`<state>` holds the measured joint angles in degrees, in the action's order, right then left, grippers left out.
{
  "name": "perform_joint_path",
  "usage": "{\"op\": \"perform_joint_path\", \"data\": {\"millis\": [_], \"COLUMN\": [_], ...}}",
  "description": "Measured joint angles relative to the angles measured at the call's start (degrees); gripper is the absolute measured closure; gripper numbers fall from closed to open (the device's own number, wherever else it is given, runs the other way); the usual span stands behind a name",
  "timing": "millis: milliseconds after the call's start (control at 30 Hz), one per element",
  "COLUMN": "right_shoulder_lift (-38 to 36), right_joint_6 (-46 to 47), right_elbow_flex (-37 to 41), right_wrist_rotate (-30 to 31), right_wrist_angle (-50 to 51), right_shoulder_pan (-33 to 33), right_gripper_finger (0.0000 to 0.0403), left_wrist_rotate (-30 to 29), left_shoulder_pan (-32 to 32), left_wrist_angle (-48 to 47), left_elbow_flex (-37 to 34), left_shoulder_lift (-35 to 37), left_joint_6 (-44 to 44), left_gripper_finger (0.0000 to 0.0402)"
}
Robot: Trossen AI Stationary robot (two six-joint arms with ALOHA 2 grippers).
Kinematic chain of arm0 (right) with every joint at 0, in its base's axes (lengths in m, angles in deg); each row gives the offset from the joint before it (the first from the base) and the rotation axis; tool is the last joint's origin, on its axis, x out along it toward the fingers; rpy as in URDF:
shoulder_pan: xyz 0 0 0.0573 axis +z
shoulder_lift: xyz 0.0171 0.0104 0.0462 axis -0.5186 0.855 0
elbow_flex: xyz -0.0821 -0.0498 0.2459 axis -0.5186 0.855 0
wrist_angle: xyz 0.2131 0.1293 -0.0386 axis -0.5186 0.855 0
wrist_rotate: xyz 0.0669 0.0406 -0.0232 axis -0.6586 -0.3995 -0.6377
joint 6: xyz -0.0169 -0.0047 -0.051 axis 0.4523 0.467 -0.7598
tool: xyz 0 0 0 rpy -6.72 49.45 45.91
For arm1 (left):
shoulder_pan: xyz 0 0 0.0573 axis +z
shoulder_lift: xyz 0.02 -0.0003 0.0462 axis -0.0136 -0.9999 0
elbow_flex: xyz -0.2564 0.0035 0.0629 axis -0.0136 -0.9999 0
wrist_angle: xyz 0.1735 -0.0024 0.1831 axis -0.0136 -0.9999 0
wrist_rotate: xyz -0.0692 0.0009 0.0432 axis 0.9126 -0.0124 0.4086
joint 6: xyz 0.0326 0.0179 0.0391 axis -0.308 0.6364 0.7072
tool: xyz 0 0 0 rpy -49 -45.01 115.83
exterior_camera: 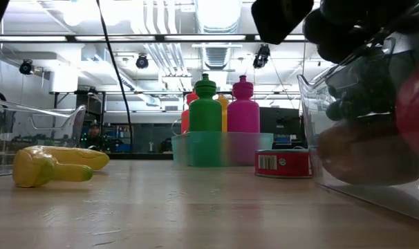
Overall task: Pick & Place Food Item
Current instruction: Put the black grapes into the bottom transparent bin
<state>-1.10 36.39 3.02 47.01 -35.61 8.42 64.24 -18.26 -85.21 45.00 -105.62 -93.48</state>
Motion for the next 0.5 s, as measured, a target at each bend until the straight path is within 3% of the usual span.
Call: {"op": "perform_joint_path", "data": {"millis": [300,500], "right_shoulder_lift": [0.0,0.0], "right_joint_6": [0.0,0.0], "right_elbow_flex": [0.0,0.0], "right_wrist_rotate": [0.0,0.0], "right_wrist_angle": [-0.1,0.1], "right_shoulder_pan": [0.0,0.0], "right_gripper_finger": [0.0203,0.0203], "left_wrist_rotate": [-1.5,0.2], "left_shoulder_pan": [0.1,0.6], "left_wrist_angle": [-6.8,-10.1], "left_elbow_flex": [0.0,0.0], "left_shoulder_lift": [3.2,4.0], "left_joint_6": [3.8,-2.1], "left_gripper_finger": [0.0276,0.0273]}}
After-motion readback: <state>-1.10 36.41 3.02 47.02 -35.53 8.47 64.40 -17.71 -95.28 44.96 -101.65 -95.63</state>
